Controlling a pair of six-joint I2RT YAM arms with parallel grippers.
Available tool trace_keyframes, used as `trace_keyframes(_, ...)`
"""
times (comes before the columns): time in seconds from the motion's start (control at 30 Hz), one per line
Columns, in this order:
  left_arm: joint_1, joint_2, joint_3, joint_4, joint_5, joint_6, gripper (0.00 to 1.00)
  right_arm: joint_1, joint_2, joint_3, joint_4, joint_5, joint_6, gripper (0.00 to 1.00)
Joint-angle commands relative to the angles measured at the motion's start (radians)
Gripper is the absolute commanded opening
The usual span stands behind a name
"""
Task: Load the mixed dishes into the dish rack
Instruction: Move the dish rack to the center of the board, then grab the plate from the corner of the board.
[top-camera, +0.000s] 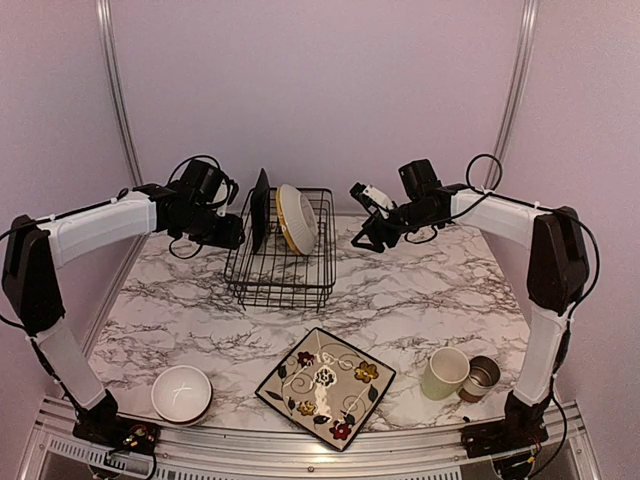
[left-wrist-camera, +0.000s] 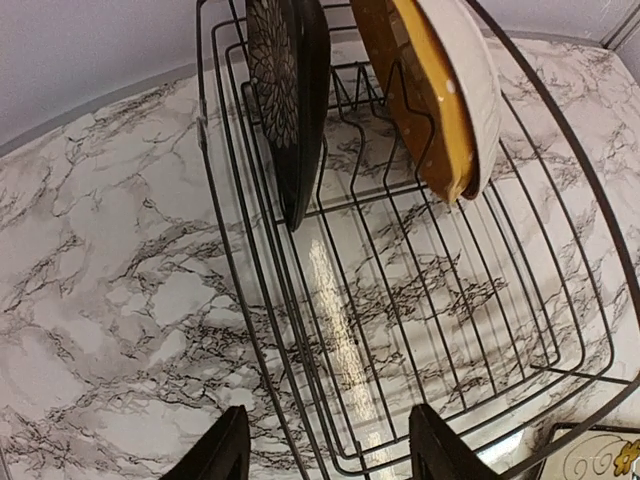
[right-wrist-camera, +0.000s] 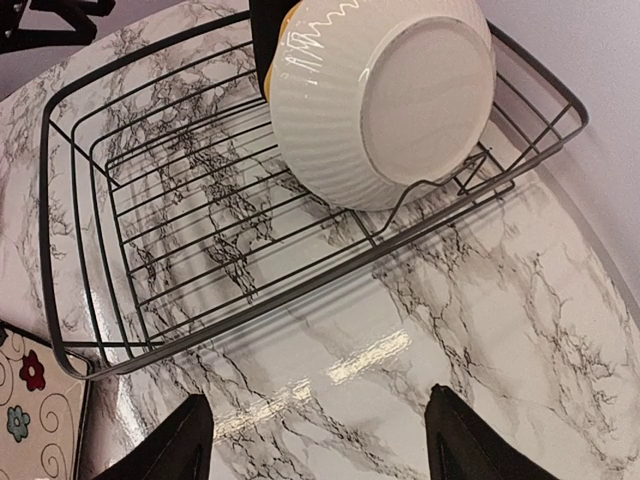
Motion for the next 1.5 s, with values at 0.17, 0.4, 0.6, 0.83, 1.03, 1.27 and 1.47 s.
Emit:
trace_keyframes(0.17,-0.027,0.144,0.298,0.045,0.190,-0.055,0.57,-0.002,0.025,-0.001,0.014,-0.014,-0.011,0.70)
trace_keyframes(0.4,-0.035,0.350,0.471,0.049,0.174,-0.122,0.39,-0.002,0.021,-0.009,0.014,-0.011,-0.013,0.70)
trace_keyframes(0.6,-0.035,0.457,0.556,0.034,0.142,-0.131,0.47,-0.003,0.027,-0.008,0.014,-0.021,-0.010,0.70)
trace_keyframes(0.83,-0.034,0.517,0.594,0.034,0.133,-0.135,0.37,0.002,0.042,-0.007,0.012,-0.040,-0.003,0.70)
trace_keyframes(1.03,-0.029,0.562,0.628,0.059,0.109,-0.125,0.29,0.007,0.050,-0.011,0.011,-0.043,-0.003,0.70)
trace_keyframes(1.27,-0.024,0.589,0.665,0.145,0.108,-0.087,0.13,0.008,0.048,-0.014,0.011,-0.040,0.000,0.70)
trace_keyframes(1.47,-0.012,0.608,0.693,0.184,0.112,-0.071,0.25,0.013,0.045,-0.015,0.005,-0.038,-0.002,0.69)
